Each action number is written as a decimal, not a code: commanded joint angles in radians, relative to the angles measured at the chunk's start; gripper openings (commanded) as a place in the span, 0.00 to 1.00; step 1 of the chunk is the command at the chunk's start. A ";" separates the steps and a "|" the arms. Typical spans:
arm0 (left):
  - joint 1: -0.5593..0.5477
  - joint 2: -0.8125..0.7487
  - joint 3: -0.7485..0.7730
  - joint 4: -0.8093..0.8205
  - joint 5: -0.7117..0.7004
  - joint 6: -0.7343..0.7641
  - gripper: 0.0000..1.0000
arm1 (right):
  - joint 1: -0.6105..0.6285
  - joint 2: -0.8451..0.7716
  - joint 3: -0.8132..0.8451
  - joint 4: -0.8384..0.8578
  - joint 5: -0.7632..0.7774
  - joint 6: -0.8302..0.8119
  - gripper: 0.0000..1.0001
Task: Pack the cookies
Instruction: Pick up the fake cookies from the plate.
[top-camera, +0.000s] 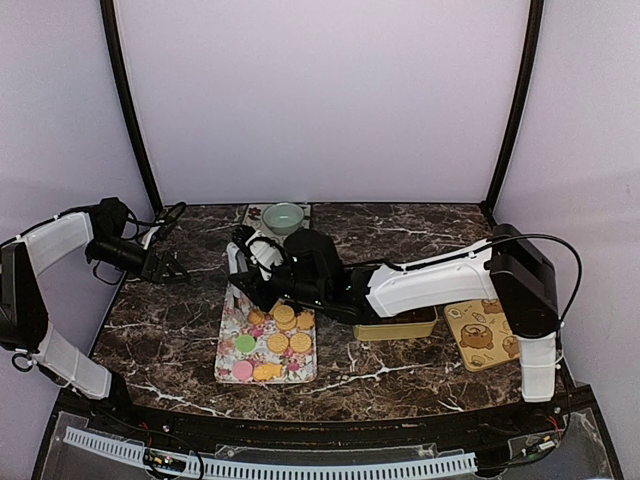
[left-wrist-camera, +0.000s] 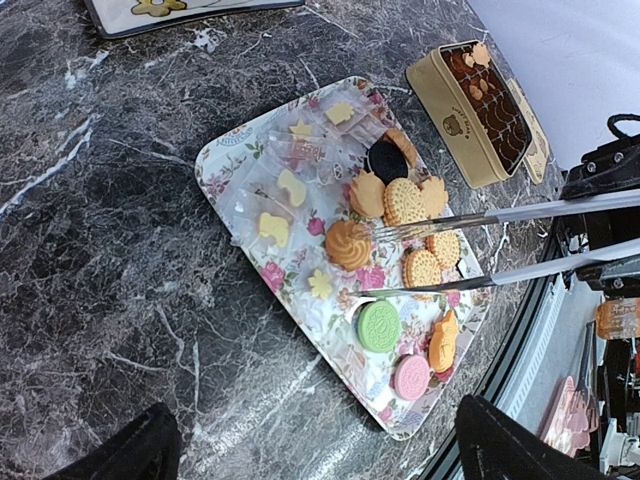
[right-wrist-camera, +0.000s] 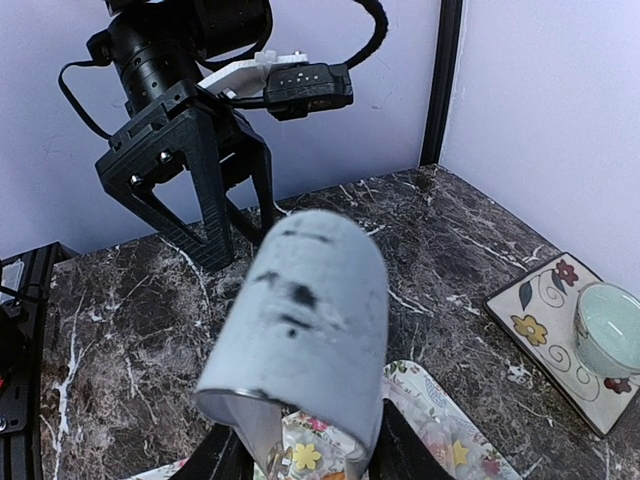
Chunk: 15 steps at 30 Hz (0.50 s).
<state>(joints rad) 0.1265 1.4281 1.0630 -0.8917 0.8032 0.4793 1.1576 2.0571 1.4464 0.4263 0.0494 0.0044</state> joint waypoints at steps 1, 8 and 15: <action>0.007 -0.029 -0.008 -0.027 0.012 0.013 0.98 | -0.005 -0.015 -0.009 0.044 0.033 -0.033 0.38; 0.006 -0.028 -0.005 -0.027 0.014 0.012 0.98 | -0.008 -0.033 0.002 0.047 0.029 -0.044 0.38; 0.007 -0.028 -0.008 -0.028 0.016 0.016 0.98 | -0.009 -0.043 -0.005 0.063 0.021 -0.030 0.38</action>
<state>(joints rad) 0.1265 1.4281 1.0630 -0.8917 0.8032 0.4793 1.1572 2.0571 1.4456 0.4263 0.0628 -0.0250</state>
